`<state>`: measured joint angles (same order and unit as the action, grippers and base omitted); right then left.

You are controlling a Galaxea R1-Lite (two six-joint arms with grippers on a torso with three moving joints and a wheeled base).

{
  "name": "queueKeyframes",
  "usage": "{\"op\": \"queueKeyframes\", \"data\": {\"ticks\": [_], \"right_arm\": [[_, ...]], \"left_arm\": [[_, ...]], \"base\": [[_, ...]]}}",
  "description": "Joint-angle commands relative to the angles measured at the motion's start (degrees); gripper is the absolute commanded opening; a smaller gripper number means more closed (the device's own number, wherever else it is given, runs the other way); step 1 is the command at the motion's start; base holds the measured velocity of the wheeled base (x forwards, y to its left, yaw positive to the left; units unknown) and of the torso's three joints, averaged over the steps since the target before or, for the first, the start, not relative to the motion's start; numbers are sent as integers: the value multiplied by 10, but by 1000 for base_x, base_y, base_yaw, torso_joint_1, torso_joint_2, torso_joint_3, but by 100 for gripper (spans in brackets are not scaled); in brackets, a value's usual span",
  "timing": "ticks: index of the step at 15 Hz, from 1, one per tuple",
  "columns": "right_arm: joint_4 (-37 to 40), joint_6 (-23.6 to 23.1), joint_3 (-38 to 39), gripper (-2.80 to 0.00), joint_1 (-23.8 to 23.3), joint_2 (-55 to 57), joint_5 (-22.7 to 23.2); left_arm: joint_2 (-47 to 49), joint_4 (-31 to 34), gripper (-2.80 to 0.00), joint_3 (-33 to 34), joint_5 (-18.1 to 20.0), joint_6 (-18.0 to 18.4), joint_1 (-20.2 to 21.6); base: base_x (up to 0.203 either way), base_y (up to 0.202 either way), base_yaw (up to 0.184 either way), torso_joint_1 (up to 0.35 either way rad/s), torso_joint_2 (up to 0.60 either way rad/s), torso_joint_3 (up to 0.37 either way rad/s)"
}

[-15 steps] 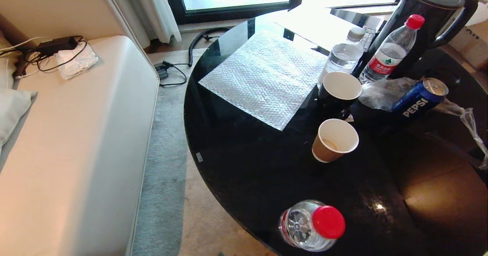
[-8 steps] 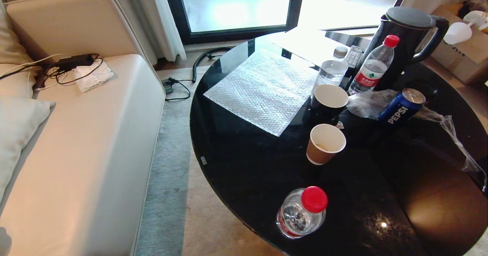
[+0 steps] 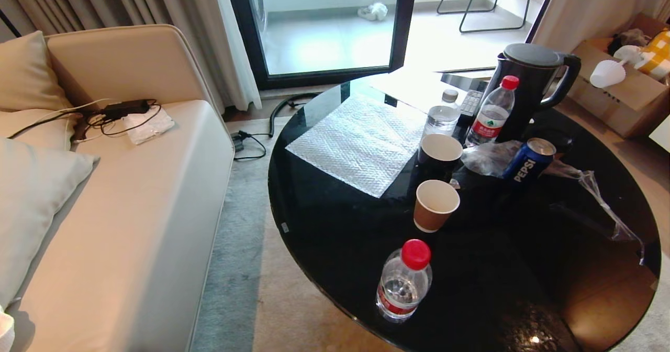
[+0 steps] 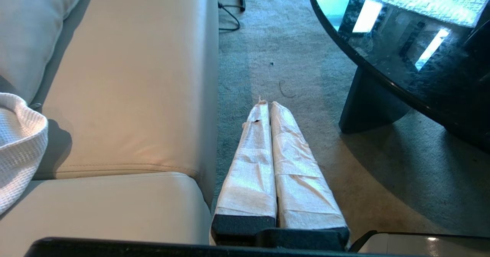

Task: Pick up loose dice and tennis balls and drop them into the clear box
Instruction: Put the toys in the box

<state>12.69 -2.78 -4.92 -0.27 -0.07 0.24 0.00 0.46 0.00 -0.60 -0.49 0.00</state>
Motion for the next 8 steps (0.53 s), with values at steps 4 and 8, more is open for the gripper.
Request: {"op": "queueKeyframes", "data": {"ticks": [4,8], "right_arm": [[0,0,0,-280,0,0,0],[0,0,0,-280,0,1,0]], "left_arm": [[1,0,-280,0,0,0,0],[1,0,-280,0,0,0,0]], "base": [[0,0,0,4,3,200],[0,0,0,-1,2,204]]}}
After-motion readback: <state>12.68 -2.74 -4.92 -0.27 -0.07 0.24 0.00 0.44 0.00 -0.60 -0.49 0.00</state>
